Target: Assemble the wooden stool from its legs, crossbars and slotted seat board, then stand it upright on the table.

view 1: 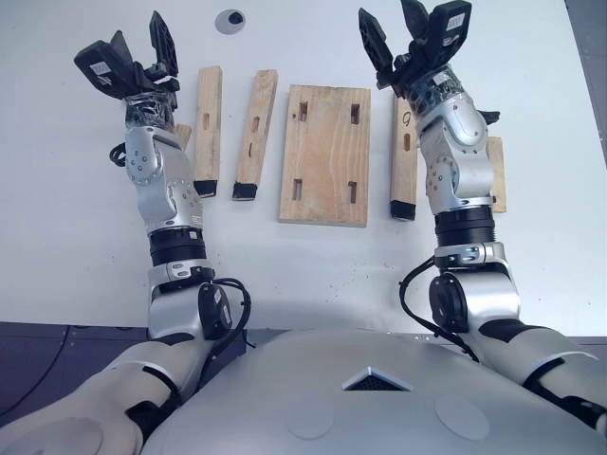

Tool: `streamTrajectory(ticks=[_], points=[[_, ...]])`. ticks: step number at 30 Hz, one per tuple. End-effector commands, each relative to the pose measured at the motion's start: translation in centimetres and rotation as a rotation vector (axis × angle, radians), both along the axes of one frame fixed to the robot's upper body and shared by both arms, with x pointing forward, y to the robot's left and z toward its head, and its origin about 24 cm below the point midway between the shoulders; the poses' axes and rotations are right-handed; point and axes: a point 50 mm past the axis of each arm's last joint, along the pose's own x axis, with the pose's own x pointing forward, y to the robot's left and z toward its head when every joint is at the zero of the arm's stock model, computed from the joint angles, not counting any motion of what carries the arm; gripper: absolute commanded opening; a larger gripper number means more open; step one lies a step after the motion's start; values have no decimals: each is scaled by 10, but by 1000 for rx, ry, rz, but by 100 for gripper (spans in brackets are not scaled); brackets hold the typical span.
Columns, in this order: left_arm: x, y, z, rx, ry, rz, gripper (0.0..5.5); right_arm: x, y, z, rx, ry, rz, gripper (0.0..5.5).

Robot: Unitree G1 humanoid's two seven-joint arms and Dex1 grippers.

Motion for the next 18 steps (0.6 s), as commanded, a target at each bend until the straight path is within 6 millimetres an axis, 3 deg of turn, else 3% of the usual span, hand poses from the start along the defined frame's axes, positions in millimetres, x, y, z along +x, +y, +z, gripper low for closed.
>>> streamTrajectory(ticks=[1, 7, 9, 11, 14, 18], points=[[1, 4, 0, 27, 3, 23, 354, 8, -2, 5, 14, 24, -63, 358], [-3, -5, -2, 151, -12, 1, 354, 6, -7, 4, -16, -15, -26, 358], [-8, -18, 2, 290, -74, -82, 354, 4, -13, 1, -84, -31, -86, 358], [-15, -24, 3, 313, -101, -111, 354, -8, -40, -7, -72, 17, -125, 358], [-20, -17, -7, 265, -60, -44, 354, -35, -89, -15, -112, 44, -200, 358], [-25, -6, -4, 248, -65, 7, 354, -62, -119, -22, -150, 84, -256, 358]])
